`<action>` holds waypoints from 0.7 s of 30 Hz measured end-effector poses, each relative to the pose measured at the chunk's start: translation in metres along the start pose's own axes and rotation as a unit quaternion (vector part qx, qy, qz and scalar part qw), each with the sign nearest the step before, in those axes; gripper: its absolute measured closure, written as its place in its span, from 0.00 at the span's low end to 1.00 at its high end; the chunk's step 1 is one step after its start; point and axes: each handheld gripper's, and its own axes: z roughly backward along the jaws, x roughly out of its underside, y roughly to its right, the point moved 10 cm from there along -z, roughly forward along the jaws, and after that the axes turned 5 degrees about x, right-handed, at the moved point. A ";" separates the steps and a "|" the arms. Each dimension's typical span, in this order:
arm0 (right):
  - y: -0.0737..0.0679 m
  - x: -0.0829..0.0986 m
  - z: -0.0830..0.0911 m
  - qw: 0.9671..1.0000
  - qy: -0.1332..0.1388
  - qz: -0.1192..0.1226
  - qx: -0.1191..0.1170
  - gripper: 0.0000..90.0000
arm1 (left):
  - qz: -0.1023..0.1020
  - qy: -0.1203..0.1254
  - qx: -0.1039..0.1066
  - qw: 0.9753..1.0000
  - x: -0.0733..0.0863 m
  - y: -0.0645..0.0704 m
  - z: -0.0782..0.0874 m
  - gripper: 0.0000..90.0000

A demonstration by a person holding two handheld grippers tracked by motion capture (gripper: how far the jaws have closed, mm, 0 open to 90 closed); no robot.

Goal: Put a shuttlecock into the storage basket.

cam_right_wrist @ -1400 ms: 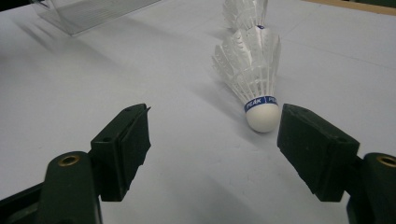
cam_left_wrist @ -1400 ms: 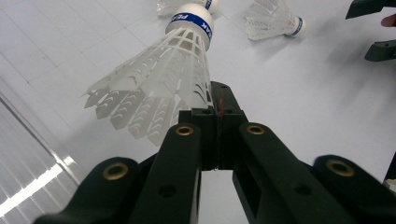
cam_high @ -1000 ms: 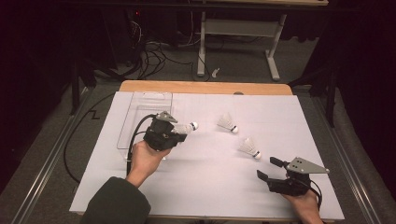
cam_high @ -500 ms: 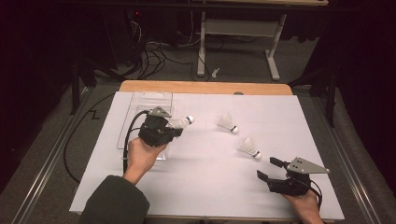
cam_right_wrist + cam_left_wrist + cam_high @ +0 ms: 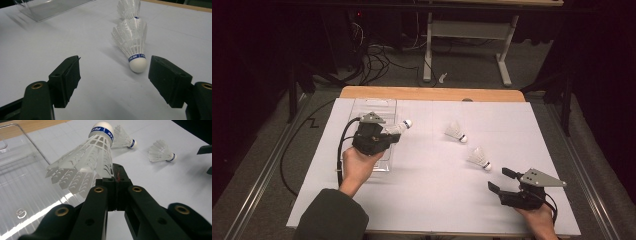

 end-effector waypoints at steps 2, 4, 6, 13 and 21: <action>0.000 0.000 0.000 1.000 -0.001 0.000 0.000 0.29 | 0.006 0.002 0.000 1.000 0.001 -0.003 0.000 1.00; 0.000 0.000 0.000 1.000 -0.001 0.000 0.000 0.29 | 0.009 0.004 -0.003 1.000 0.001 -0.005 0.002 1.00; 0.000 0.000 0.000 1.000 -0.001 0.000 0.000 0.29 | 0.011 0.005 -0.005 1.000 0.001 -0.007 0.003 1.00; 0.000 0.000 0.000 1.000 -0.002 -0.002 0.000 0.29 | 0.019 0.007 -0.023 1.000 0.004 -0.019 0.007 1.00; 0.001 0.000 0.000 1.000 0.000 -0.004 -0.001 0.29 | 0.029 0.012 -0.034 0.999 0.005 -0.029 0.012 1.00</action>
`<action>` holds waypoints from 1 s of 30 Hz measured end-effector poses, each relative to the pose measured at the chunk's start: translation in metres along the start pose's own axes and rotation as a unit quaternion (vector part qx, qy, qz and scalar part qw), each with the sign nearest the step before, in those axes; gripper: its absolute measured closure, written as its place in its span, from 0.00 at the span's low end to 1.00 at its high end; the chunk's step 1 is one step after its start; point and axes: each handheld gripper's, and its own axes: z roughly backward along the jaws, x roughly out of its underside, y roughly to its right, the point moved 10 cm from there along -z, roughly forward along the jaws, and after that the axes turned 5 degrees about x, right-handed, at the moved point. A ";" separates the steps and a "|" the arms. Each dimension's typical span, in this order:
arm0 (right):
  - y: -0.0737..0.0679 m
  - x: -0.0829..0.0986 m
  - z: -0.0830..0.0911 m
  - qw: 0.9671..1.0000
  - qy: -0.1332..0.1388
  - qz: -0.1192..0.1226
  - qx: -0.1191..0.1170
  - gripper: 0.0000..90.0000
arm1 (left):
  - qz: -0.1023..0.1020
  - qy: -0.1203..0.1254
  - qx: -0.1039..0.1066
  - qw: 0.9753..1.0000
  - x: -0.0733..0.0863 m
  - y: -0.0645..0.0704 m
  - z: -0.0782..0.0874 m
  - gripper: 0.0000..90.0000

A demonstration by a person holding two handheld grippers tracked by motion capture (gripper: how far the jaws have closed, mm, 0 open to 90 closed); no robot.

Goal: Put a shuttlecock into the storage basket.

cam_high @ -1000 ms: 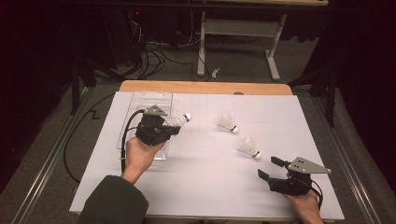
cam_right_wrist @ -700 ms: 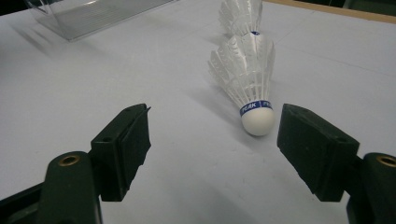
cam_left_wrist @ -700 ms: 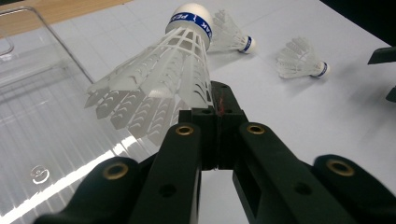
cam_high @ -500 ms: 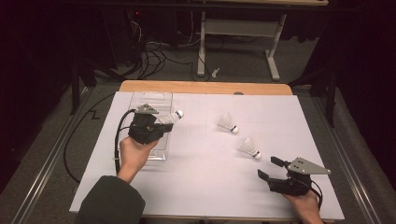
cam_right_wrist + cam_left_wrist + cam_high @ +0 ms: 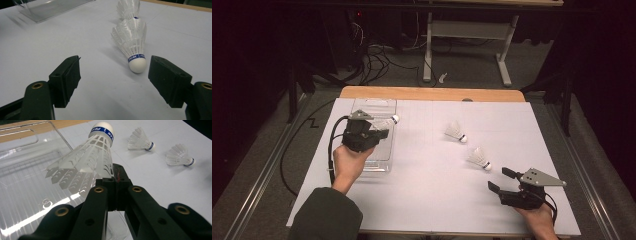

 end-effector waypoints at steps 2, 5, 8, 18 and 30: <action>0.000 0.000 0.000 1.000 0.001 0.000 0.001 0.29 | 0.003 0.001 -0.002 1.000 0.000 -0.002 -0.001 1.00; 0.001 0.000 0.000 1.000 0.001 -0.001 0.003 0.29 | -0.005 -0.010 -0.012 1.000 -0.001 -0.007 -0.004 1.00; 0.001 0.000 0.000 1.000 0.000 -0.003 0.006 0.29 | -0.006 -0.012 -0.019 1.000 -0.004 -0.013 -0.005 1.00; 0.001 0.000 0.000 1.000 0.001 -0.001 0.005 0.30 | 0.008 -0.016 -0.034 0.999 -0.008 -0.029 -0.013 1.00; 0.001 0.000 0.000 1.000 0.001 0.000 0.004 0.30 | 0.028 -0.017 -0.055 0.998 -0.017 -0.052 -0.021 1.00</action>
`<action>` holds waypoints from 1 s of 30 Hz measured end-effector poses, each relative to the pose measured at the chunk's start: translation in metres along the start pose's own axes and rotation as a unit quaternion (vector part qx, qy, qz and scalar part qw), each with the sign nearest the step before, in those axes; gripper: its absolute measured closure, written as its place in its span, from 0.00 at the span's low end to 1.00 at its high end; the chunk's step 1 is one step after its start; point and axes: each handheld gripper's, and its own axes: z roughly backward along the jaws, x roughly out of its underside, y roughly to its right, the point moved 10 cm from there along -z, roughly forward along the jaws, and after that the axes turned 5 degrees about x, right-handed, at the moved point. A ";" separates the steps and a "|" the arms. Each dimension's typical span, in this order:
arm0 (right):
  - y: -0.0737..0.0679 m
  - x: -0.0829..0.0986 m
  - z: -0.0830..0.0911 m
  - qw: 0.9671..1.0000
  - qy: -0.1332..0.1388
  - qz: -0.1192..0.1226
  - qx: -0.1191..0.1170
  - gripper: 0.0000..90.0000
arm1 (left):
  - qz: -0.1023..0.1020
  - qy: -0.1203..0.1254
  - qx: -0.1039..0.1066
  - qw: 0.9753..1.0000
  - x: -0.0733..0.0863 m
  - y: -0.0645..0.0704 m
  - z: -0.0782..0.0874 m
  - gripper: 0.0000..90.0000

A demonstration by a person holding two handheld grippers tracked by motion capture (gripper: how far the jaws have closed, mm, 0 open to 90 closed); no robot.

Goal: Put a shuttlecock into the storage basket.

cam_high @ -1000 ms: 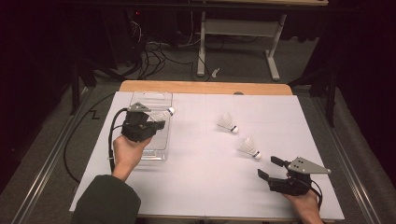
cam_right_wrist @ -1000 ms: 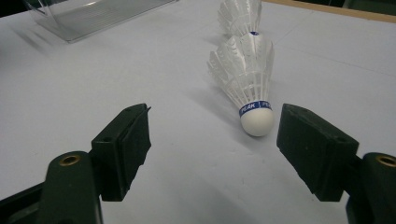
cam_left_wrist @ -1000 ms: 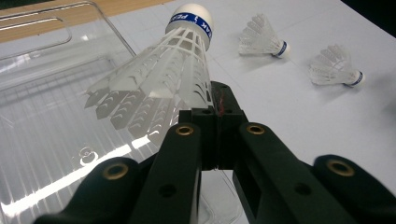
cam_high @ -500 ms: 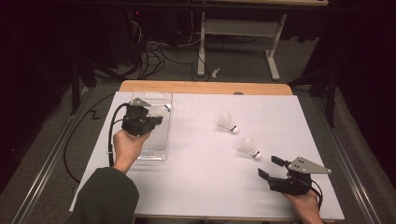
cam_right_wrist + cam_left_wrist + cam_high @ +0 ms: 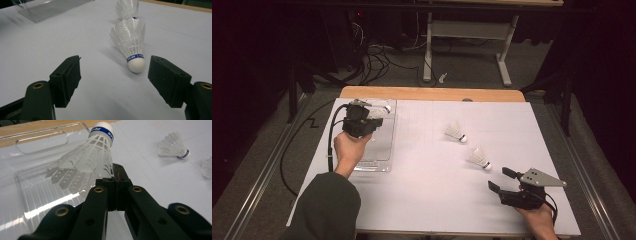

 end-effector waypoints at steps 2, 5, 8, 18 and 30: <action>0.000 0.000 0.000 1.000 0.000 0.001 0.000 0.30 | 0.000 -0.004 -0.006 1.000 -0.002 -0.002 -0.002 1.00; 0.000 0.000 0.000 1.000 -0.001 0.001 0.001 0.30 | 0.001 -0.006 -0.013 1.000 -0.005 -0.005 -0.004 1.00; 0.000 0.000 -0.001 1.000 -0.001 0.001 0.000 0.30 | 0.000 -0.014 -0.022 1.000 -0.007 -0.010 -0.008 1.00; -0.001 0.001 -0.001 1.000 -0.003 0.001 -0.002 0.30 | 0.014 -0.030 -0.036 0.999 -0.009 -0.019 -0.024 1.00; -0.001 0.001 -0.001 1.000 -0.004 0.001 -0.004 0.29 | 0.030 -0.046 -0.044 0.998 -0.009 -0.027 -0.041 0.99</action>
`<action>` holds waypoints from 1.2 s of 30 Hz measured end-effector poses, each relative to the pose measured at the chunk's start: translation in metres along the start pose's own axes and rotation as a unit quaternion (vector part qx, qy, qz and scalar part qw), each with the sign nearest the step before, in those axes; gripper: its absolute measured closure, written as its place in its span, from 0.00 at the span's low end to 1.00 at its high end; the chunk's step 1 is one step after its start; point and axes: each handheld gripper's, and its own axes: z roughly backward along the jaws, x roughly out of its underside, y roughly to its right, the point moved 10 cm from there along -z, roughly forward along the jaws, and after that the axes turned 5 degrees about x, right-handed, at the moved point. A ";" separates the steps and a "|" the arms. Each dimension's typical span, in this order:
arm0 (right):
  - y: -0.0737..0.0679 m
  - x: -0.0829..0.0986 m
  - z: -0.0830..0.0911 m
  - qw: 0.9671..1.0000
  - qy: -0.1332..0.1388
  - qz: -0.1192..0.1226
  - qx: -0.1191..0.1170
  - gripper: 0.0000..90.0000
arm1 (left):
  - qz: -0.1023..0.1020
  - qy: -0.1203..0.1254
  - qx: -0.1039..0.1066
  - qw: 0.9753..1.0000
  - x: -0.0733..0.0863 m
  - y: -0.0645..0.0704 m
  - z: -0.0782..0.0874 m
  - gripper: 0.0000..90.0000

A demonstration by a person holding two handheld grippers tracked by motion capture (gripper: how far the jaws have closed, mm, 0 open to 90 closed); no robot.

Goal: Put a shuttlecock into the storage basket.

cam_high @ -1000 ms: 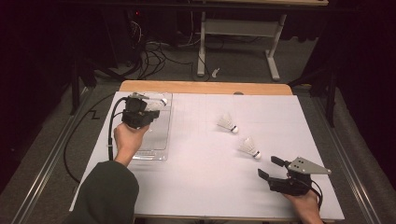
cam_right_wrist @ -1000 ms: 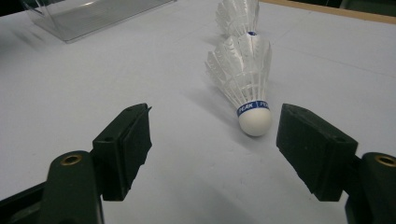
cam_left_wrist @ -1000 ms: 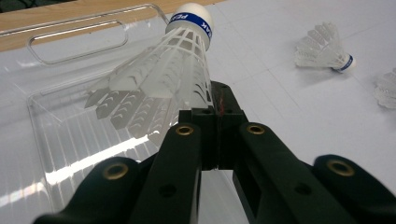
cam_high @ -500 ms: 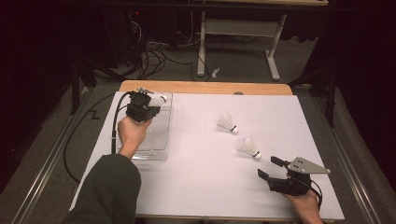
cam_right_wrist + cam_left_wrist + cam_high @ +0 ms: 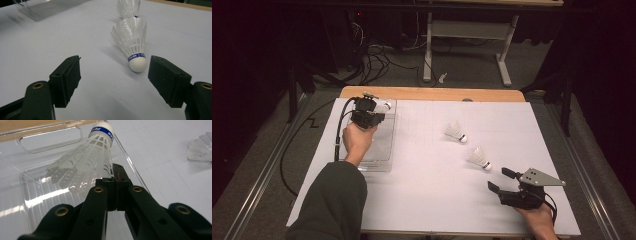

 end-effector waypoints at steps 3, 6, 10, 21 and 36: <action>0.000 0.000 0.000 1.000 -0.001 0.000 0.000 0.29 | -0.001 -0.012 -0.012 1.000 0.002 -0.004 -0.006 0.99; 0.000 0.000 0.000 1.000 -0.001 0.000 0.000 0.29 | 0.003 -0.016 -0.014 1.000 0.002 -0.006 -0.010 0.99; 0.000 0.000 0.000 1.000 -0.001 0.000 -0.001 0.29 | 0.006 -0.018 -0.012 1.000 0.003 -0.005 -0.013 0.99; 0.000 0.000 0.000 1.000 0.000 0.000 -0.001 0.29 | 0.011 -0.025 -0.012 1.000 0.005 -0.007 -0.019 0.99; -0.001 0.000 0.000 1.000 0.001 0.001 0.001 0.29 | -0.004 -0.011 -0.011 1.000 0.006 0.004 -0.013 0.61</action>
